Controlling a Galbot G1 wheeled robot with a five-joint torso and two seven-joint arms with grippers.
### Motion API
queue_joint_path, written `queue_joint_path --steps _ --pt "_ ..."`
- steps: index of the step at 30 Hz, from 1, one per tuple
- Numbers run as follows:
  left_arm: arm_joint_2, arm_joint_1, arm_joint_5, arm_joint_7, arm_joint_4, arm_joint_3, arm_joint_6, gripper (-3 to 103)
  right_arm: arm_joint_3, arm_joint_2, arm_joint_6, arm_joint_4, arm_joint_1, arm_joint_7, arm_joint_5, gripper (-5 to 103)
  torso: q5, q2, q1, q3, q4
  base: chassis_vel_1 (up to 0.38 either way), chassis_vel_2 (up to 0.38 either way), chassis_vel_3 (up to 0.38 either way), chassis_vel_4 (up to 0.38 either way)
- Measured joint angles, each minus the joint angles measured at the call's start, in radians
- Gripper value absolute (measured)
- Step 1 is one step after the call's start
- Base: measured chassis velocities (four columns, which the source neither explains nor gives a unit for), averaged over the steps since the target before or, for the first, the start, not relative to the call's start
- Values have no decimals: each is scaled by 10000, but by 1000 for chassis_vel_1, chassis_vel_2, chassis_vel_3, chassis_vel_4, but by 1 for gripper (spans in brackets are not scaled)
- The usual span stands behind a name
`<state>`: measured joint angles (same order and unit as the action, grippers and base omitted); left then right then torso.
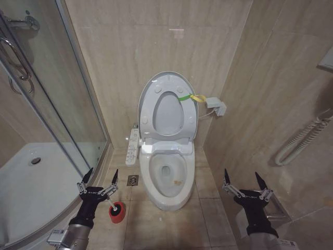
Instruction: Open the toilet lid, clean the toilet bowl with a toilet brush, close the toilet lid, and flush.
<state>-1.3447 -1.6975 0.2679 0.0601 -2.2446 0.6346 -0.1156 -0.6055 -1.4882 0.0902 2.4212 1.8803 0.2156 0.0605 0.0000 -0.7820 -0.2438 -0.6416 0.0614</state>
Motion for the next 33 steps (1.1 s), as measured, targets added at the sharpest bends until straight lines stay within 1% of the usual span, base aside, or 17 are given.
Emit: queue_joint_path --steps 33 --pt "0 -1 0 0 0 0 0 100 0 0 0 0 0 0 0 100 0 0 0 0 0 0 0 0 0"
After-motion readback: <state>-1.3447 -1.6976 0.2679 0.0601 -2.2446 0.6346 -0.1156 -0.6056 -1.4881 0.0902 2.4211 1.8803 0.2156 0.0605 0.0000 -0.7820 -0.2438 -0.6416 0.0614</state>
